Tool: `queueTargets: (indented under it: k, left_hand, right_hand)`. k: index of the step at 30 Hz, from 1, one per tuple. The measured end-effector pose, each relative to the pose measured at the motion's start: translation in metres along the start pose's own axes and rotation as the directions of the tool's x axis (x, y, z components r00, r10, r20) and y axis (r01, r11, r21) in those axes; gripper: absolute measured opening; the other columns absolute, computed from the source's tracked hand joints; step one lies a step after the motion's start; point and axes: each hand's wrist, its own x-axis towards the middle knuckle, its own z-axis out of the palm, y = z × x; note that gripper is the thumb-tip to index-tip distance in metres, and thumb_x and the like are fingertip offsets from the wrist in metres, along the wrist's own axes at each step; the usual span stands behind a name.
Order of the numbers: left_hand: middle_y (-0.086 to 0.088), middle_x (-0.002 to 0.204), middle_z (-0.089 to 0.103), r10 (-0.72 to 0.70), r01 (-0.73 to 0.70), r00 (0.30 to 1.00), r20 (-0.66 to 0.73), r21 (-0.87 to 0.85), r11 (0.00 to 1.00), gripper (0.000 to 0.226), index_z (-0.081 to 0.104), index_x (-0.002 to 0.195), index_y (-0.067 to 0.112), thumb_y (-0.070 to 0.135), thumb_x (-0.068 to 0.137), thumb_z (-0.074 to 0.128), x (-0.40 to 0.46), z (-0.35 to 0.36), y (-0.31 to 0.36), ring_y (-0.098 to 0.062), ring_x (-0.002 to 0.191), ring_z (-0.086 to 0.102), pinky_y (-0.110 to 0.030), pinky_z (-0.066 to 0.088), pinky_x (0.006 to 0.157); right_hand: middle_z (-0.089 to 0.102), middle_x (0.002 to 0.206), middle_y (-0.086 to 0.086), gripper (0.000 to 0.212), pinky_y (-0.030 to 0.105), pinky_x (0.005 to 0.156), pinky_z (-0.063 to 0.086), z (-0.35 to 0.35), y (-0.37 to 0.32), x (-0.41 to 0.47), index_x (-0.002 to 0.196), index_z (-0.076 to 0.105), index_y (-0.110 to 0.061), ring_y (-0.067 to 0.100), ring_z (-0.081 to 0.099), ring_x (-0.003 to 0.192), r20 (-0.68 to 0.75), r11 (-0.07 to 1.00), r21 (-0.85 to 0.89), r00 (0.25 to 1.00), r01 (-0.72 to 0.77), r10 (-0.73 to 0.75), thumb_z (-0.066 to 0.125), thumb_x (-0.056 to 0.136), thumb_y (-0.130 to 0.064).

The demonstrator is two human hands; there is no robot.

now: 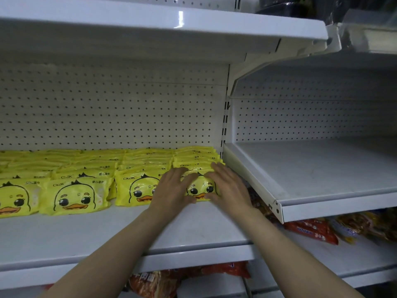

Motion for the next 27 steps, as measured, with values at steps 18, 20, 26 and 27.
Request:
queueTargets:
  k: [18,20,26,27]
  left_hand:
    - [-0.008,0.121,0.058,0.032,-0.030,0.999,-0.025,0.070,0.997,0.080,0.057,0.128,0.026,0.049,0.056,0.085,0.007,0.008,-0.002,-0.029,0.110,0.055,-0.042,0.047,0.090]
    - [-0.009,0.121,0.058,0.048,-0.045,0.998,-0.031,0.085,0.995,0.082,0.056,0.129,0.026,0.050,0.057,0.085,0.007,0.010,-0.002,-0.030,0.110,0.055,-0.042,0.048,0.090]
    - [-0.008,0.118,0.060,0.070,-0.062,0.996,-0.058,0.129,0.990,0.082,0.059,0.126,0.025,0.051,0.054,0.087,0.011,0.012,-0.005,-0.029,0.106,0.057,-0.041,0.049,0.088]
    - [-0.008,0.117,0.060,0.069,-0.060,0.996,-0.059,0.130,0.990,0.082,0.059,0.125,0.025,0.050,0.052,0.088,0.012,0.012,-0.005,-0.029,0.105,0.057,-0.040,0.049,0.087]
  right_hand:
    - [0.032,0.158,0.001,0.061,0.036,0.120,0.022,0.003,0.004,0.004,0.130,0.054,-0.021,0.019,0.022,0.149,0.013,1.000,-0.023,1.000,0.004,-0.004,0.078,0.077,-0.039]
    - [0.033,0.158,0.003,0.062,0.038,0.119,0.026,0.004,0.003,0.001,0.131,0.054,-0.018,0.020,0.023,0.149,0.012,0.999,-0.015,0.999,0.040,-0.040,0.079,0.077,-0.037]
    - [0.030,0.159,0.000,0.064,0.027,0.117,0.016,0.006,0.001,0.004,0.134,0.051,-0.017,0.016,0.019,0.150,0.017,1.000,-0.019,1.000,0.022,-0.022,0.078,0.079,-0.035]
    - [0.031,0.159,0.000,0.063,0.026,0.117,0.016,0.007,0.000,0.006,0.133,0.051,-0.018,0.015,0.019,0.150,0.012,1.000,-0.017,1.000,0.014,-0.014,0.078,0.079,-0.035]
